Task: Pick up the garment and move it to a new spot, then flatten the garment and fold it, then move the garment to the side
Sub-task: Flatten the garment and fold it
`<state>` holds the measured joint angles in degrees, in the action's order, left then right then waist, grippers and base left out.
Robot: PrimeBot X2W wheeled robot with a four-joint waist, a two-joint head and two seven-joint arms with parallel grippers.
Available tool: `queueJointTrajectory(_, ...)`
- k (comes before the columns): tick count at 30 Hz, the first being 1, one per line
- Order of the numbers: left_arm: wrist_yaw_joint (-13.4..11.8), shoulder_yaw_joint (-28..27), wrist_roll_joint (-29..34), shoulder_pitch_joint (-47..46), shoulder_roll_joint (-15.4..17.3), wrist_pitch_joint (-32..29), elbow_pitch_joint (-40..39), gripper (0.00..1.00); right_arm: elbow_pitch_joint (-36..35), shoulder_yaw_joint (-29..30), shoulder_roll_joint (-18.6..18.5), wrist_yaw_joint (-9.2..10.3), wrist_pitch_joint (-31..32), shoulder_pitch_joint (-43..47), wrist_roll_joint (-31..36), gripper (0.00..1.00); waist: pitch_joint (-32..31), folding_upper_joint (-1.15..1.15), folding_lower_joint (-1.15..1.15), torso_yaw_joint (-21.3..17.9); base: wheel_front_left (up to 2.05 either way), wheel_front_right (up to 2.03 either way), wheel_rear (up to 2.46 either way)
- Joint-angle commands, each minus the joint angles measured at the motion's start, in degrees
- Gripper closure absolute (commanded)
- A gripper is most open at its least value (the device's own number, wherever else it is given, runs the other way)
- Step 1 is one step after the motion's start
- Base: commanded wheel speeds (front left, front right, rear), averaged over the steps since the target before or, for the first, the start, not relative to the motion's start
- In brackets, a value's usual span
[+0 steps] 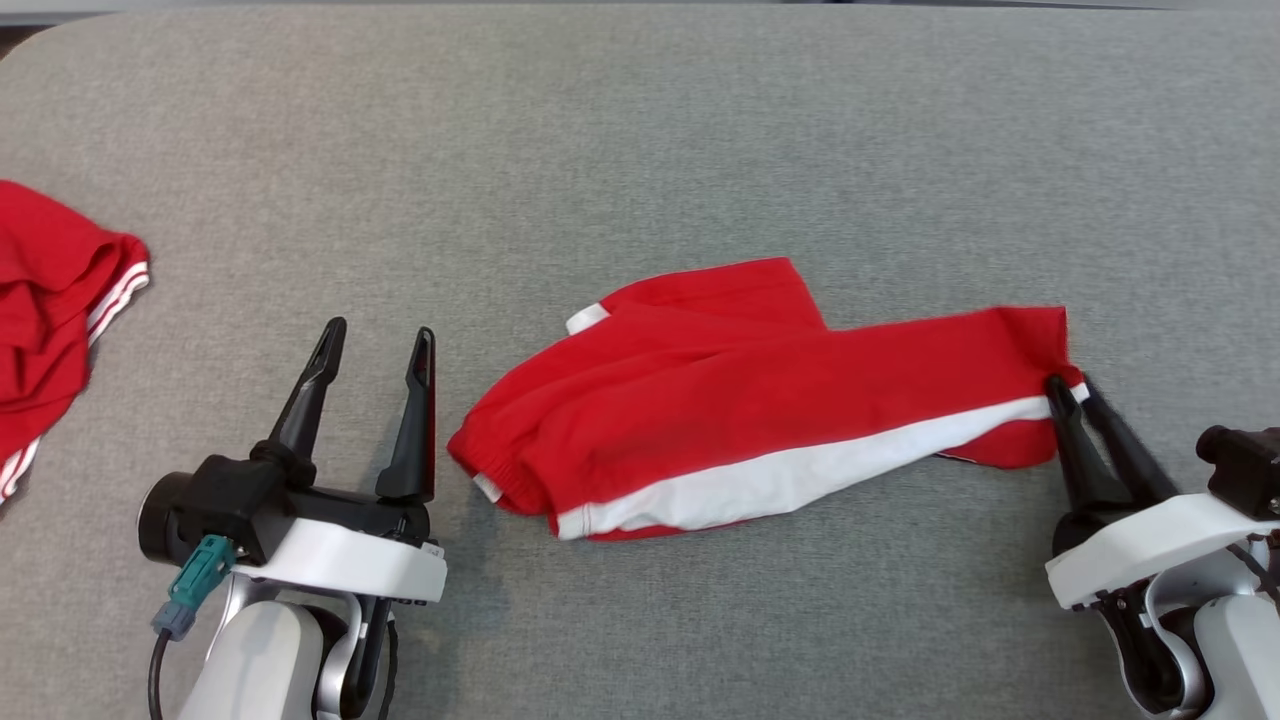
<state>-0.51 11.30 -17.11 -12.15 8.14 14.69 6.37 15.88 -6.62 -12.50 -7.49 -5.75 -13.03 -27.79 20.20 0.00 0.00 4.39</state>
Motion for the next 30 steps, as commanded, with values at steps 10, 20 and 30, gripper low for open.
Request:
queueJointTrajectory(10,-1.0,-0.2,-0.3,2.1,1.2,-1.1,-0.9,0.00,-7.3,5.3,1.4,-0.02,-2.7,2.2,6.6,0.00,-3.2,0.00,0.00,-3.1,0.00,0.00,0.00)
queueJointTrajectory(20,-2.1,-0.3,-1.2,6.6,1.5,-1.8,-2.0,0.00,-16.0,7.5,4.1,-0.02,-0.1,7.9,12.0,0.00,-7.9,0.00,0.00,-4.0,0.00,0.00,0.00)
queueJointTrajectory(30,-2.6,-0.5,-2.8,10.3,1.8,-3.2,-2.6,0.00,-19.2,8.7,6.1,-0.02,1.8,12.2,12.7,0.00,-10.1,0.00,0.00,-4.2,0.00,0.00,0.00)
